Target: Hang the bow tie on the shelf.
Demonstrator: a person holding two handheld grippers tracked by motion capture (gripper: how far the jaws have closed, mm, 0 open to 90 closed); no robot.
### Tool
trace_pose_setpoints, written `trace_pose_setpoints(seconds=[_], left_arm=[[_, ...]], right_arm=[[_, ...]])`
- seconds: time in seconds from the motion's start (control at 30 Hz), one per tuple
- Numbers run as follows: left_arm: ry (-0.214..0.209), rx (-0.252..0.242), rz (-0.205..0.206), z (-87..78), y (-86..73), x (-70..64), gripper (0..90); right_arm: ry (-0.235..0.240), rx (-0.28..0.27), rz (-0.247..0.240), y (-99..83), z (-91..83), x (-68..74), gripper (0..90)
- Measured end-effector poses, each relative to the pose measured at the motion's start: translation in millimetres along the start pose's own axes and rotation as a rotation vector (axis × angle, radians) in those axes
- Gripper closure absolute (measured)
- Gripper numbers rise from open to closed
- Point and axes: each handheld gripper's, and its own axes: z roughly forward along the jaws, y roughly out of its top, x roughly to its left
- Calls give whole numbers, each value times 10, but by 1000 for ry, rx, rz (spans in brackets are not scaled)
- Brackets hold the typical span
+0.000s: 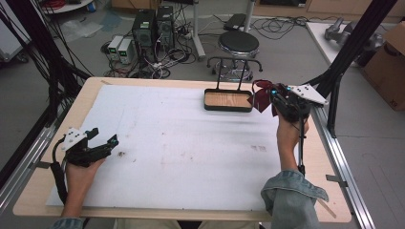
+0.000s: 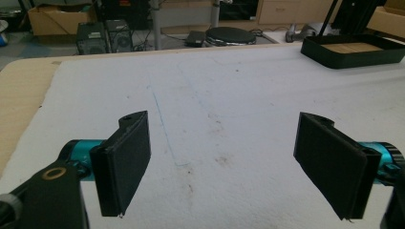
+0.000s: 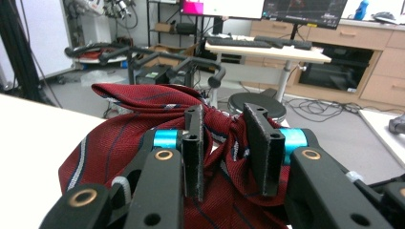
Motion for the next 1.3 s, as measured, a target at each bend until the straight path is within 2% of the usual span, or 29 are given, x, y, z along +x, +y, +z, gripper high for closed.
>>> trace_pose_setpoints(seconds=[0.13, 0.23, 0.3, 0.37, 0.47, 0.63, 0.77, 1.0, 1.13, 1.2, 1.3], left_arm=[[1, 0, 1, 0, 0, 1, 204], [2, 4, 4, 6, -2, -2, 204], [3, 6, 7, 8, -4, -1, 204], [4, 8, 8, 10, -5, -2, 204], [4, 9, 10, 7, -4, -2, 204], [7, 7, 7, 0, -7, -3, 204], [3, 6, 4, 1, -8, -7, 204], [-10, -2, -2, 2, -5, -10, 208], [-12, 2, 1, 11, -8, -11, 209], [-11, 2, 2, 13, -9, -15, 209], [-11, 2, 0, 13, -8, -13, 209]], right_arm=[[-3, -3, 27, 17, 99, -29, 699], [-14, -4, 24, 30, 188, -52, 699], [-20, -24, 43, 26, 237, -78, 699], [-20, -6, 62, 39, 301, -126, 699], [-27, -21, 83, 79, 374, -175, 700], [-44, -22, 82, 174, 476, -217, 699], [-51, -14, 101, 180, 527, -231, 699], [-51, 0, 178, 104, 605, -299, 699], [-78, 21, 183, 72, 625, -372, 699], [-84, 30, 206, 51, 629, -405, 699], [-93, 39, 197, 38, 649, -394, 699]])
